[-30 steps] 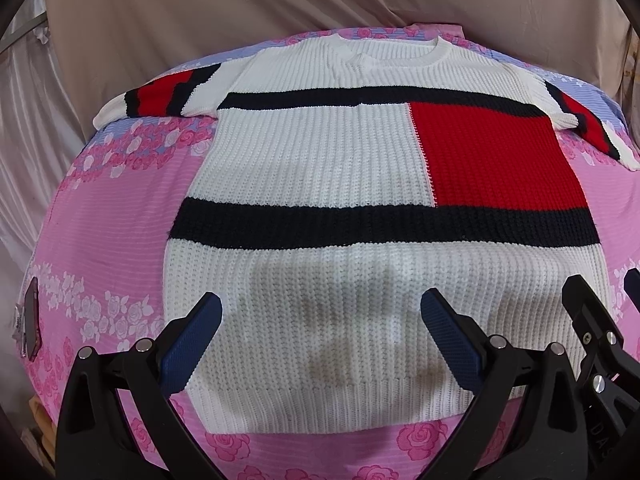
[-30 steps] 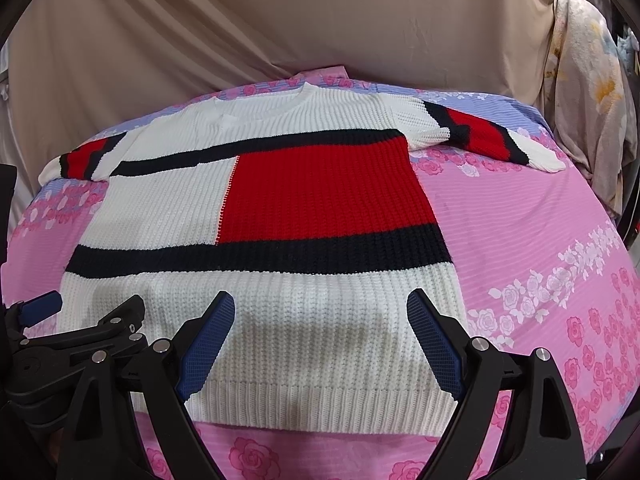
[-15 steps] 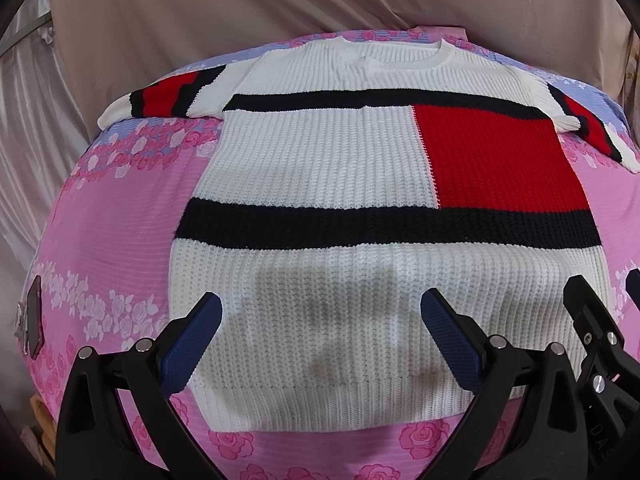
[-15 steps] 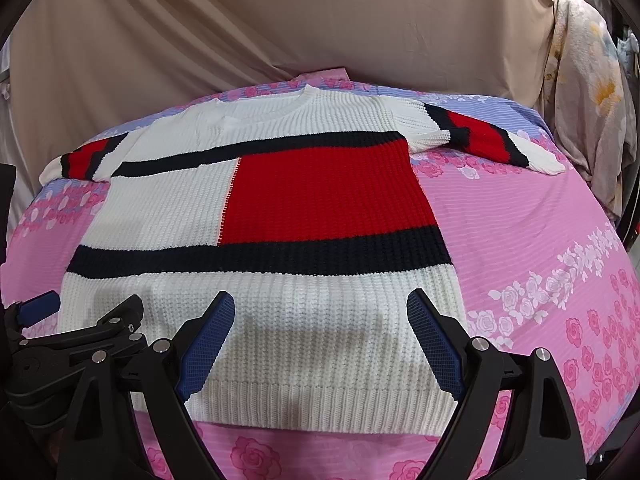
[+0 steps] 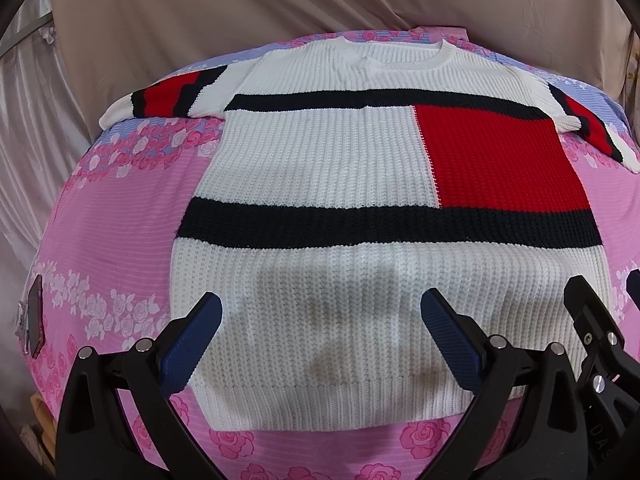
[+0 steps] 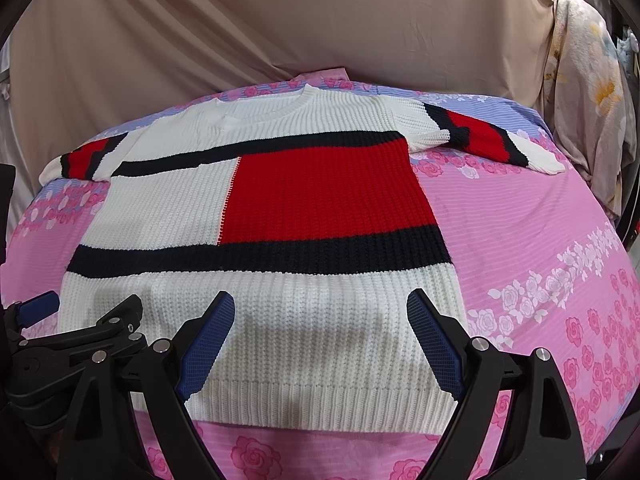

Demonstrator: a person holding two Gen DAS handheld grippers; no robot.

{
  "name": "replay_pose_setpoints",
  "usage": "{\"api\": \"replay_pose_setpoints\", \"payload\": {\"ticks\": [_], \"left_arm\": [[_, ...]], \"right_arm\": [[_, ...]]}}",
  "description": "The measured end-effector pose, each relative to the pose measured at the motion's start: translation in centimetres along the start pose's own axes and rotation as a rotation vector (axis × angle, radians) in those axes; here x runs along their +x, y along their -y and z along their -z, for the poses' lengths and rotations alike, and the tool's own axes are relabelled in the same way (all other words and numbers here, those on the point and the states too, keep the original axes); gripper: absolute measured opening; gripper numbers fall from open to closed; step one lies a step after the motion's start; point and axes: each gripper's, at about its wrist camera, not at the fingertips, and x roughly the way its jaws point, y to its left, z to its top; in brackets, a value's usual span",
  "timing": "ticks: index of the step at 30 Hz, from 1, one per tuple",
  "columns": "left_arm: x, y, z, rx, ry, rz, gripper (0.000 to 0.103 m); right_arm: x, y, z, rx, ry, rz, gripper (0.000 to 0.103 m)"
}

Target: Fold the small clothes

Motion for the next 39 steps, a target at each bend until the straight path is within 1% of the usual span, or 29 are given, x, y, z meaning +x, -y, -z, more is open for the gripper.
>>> {"api": "replay_pose_setpoints", "payload": {"ticks": [39], "left_arm": [[1.1,0.7,-0.2,0.009,-0.018,-0.018,0.097]], "right_arm": [[1.1,0.3,0.1,0.006,-0.023,0.000,0.086]]}}
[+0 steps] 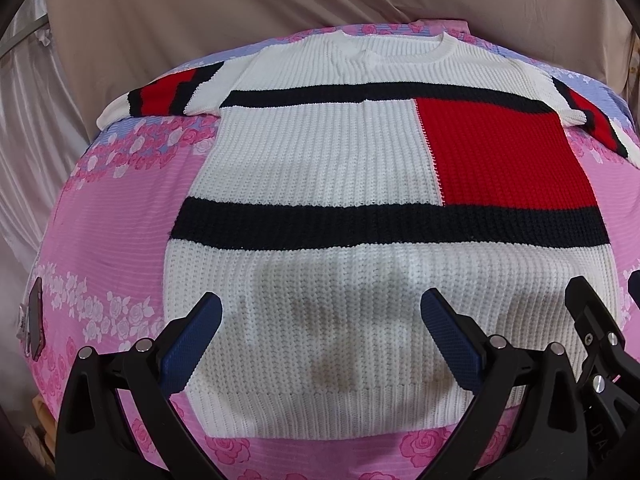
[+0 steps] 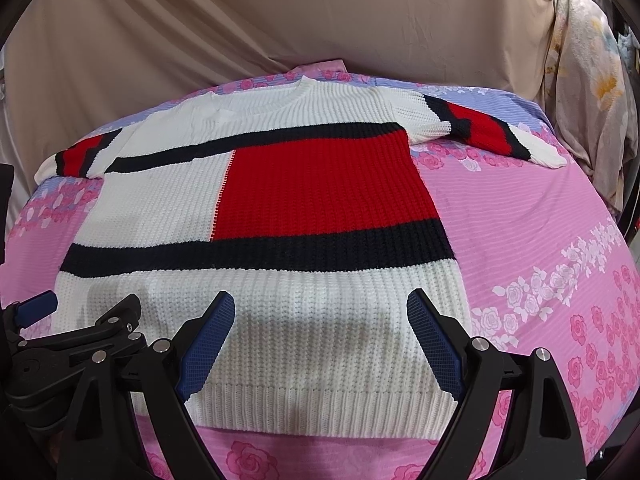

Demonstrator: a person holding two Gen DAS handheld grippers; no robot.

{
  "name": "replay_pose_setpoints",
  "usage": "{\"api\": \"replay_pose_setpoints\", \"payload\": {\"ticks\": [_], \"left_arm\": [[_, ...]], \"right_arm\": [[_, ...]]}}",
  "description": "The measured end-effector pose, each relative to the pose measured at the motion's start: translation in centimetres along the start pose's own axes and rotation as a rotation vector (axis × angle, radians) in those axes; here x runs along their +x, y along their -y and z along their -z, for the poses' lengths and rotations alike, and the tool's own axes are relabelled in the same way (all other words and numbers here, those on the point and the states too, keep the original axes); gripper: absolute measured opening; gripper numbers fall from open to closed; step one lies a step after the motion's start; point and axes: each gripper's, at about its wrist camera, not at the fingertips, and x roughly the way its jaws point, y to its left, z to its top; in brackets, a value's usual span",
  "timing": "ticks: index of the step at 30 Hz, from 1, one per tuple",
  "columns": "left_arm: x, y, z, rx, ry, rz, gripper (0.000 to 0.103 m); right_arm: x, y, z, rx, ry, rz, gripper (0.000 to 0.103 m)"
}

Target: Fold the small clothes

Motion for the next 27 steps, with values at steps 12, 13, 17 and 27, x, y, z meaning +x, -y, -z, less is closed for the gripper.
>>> {"api": "replay_pose_setpoints", "payload": {"ticks": [12,13,17,27], "left_arm": [[2.3,-4.6,-2.8,-0.151,0.008,0.054,0.098],[2.5,-5.2,-3.2,-0.166,0.012,0.045,0.098],[3.2,-7.1,-4.4,-0.203,0.027,0.048,0.098],[4.3,-9.3,-5.9,-0.232,0.077,0.044,0.098]], "right_arm": [[2.8,12.5,-6.0,0.193,0.086,0.039,0.086],[3.5,14.3,-6.8,0.223,0.089,0.055,0.086],[8.2,24.1,-11.1,0.372,0.075,0.096,0.086],[18.8,42.4,-15.4,0.791,0.020,0.180,0.082]]}}
